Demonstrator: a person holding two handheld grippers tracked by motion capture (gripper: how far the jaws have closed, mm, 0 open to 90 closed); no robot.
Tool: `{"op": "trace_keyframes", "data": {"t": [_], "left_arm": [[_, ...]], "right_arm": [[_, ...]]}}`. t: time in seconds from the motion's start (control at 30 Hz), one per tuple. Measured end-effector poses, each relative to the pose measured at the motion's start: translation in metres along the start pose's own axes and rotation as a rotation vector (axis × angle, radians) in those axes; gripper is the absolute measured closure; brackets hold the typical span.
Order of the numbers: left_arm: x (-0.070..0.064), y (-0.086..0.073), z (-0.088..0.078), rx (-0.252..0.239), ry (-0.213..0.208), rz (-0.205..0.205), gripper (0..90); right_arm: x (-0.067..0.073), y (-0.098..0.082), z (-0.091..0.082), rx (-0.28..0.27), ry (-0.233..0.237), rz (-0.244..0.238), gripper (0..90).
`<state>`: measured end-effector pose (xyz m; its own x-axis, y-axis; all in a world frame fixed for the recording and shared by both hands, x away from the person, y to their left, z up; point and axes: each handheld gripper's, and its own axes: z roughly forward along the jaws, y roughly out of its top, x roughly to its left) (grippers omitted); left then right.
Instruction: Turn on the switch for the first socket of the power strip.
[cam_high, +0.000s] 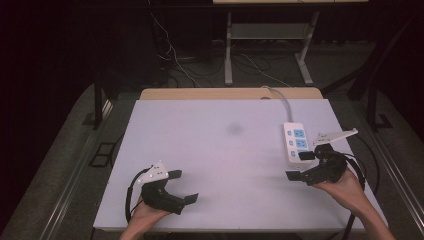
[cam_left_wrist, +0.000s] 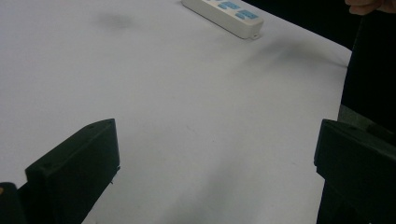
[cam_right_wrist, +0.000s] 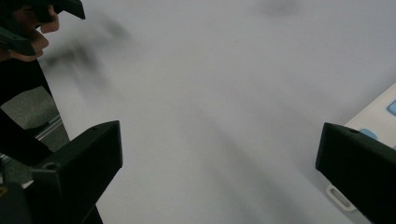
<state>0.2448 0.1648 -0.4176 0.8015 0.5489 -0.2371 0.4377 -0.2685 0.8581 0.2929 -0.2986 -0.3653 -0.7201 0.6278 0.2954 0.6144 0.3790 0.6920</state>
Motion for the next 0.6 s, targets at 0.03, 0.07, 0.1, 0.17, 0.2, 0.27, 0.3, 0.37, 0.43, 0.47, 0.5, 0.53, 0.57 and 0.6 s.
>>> {"op": "trace_keyframes", "data": {"t": [0.03, 0.07, 0.1, 0.17, 0.2, 0.27, 0.3, 0.37, 0.43, 0.47, 0.5, 0.53, 0.57, 0.6], "left_arm": [[0.000, 0.000, 0.000, 0.000, 0.000, 0.000, 0.0], [0.000, 0.000, 0.000, 0.000, 0.000, 0.000, 0.0], [0.000, 0.000, 0.000, 0.000, 0.001, 0.000, 0.0], [0.000, 0.000, 0.000, 0.000, 0.001, 0.000, 0.0], [0.000, 0.000, 0.000, 0.001, 0.001, 0.000, 0.0], [0.000, 0.000, 0.000, 0.001, 0.001, 0.000, 0.0], [0.000, 0.000, 0.000, 0.002, 0.000, 0.000, 0.0], [0.000, 0.000, 0.000, 0.002, 0.000, 0.000, 0.0], [0.000, 0.000, 0.000, 0.002, 0.000, 0.000, 0.0], [0.000, 0.000, 0.000, 0.002, 0.001, 0.000, 0.0], [0.000, 0.000, 0.000, 0.002, 0.001, -0.001, 0.0], [0.000, 0.000, 0.000, 0.002, 0.001, -0.001, 0.0], [0.000, 0.000, 0.000, 0.000, 0.000, -0.002, 0.0], [0.000, 0.000, 0.000, 0.001, 0.000, -0.001, 0.0]], "right_arm": [[-0.001, 0.001, 0.000, 0.004, -0.003, 0.000, 0.2], [-0.002, 0.002, -0.001, 0.008, -0.006, -0.003, 0.2], [-0.003, 0.003, -0.001, 0.009, -0.008, -0.003, 0.2], [-0.005, 0.005, -0.002, 0.010, -0.008, -0.006, 0.2], [-0.007, 0.007, -0.003, 0.012, -0.007, -0.007, 0.2], [-0.010, 0.008, -0.003, 0.016, -0.005, -0.008, 0.2], [-0.011, 0.009, -0.003, 0.017, -0.004, -0.008, 0.2], [-0.013, 0.011, -0.004, 0.024, -0.006, -0.007, 0.2], [-0.015, 0.012, -0.004, 0.026, -0.009, -0.010, 0.2], [-0.017, 0.014, -0.005, 0.028, -0.010, -0.005, 0.2], [-0.017, 0.014, -0.005, 0.028, -0.010, -0.005, 0.2], [-0.018, 0.015, -0.005, 0.029, -0.013, -0.011, 0.2], [-0.019, 0.016, -0.005, 0.032, -0.017, -0.009, 0.2], [-0.021, 0.018, -0.004, 0.041, -0.025, -0.014, 0.2]]}}
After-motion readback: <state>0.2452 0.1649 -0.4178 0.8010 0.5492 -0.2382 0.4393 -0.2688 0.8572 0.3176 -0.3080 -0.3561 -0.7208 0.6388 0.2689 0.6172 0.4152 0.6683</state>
